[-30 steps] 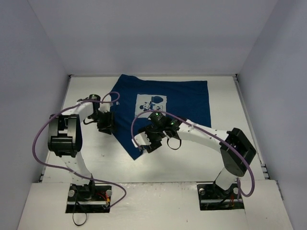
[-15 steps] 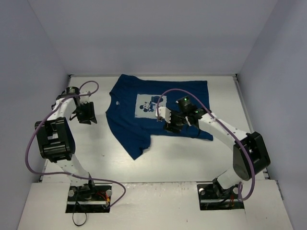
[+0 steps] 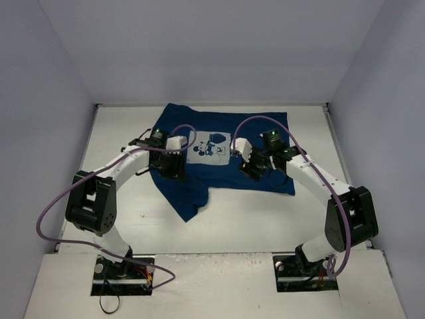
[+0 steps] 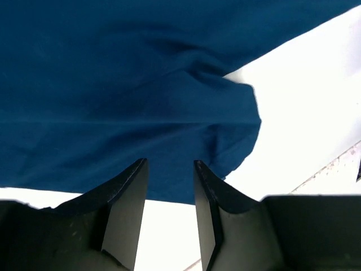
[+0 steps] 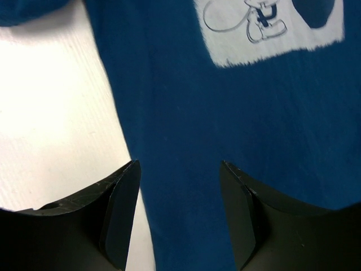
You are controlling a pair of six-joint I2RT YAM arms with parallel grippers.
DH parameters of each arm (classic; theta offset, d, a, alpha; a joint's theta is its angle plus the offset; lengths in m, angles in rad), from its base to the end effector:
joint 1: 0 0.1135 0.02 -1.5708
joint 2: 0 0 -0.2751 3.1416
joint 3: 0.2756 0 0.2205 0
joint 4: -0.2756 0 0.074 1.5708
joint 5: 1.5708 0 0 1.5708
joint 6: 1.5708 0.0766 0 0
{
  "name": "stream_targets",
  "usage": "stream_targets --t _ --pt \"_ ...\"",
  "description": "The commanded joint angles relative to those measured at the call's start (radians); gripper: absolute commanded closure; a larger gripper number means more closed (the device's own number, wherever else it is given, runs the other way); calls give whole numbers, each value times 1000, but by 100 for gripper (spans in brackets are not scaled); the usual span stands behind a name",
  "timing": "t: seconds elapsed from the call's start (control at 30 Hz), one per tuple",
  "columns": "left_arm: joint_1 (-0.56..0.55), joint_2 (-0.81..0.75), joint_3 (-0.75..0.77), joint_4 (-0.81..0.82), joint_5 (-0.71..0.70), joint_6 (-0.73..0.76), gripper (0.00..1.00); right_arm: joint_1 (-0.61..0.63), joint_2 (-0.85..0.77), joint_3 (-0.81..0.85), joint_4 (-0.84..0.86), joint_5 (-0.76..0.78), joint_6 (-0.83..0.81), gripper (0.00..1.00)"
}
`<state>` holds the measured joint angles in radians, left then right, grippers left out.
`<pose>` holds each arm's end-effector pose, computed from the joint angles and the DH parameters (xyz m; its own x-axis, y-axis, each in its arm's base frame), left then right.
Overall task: Fold and stack the t-shirts
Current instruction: Flatten out the tshirt
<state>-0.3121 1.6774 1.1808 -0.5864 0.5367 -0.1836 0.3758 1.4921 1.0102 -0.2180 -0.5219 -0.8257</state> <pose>0.3020 -0.1386 0.2152 -0.9164 0.1308 -0.3783 0.3302 0.7813 -0.5296 0.2851 0.1536 0.2521 0.0883 -0.6501 -0.7547 -0.8966 0.2781 -0.3445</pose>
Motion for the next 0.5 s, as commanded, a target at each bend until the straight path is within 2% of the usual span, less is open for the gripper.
stream_targets --t 0.0,0.2,0.47 --pt "16 73 3 33 -92 -118 66 -22 -16 6 6 32 12 45" --pt "79 96 -35 -8 -215 -155 66 -66 -61 -16 -6 81 -17 43" --pt "236 35 -71 -109 -268 -179 66 -138 -94 -18 -65 112 -69 42"
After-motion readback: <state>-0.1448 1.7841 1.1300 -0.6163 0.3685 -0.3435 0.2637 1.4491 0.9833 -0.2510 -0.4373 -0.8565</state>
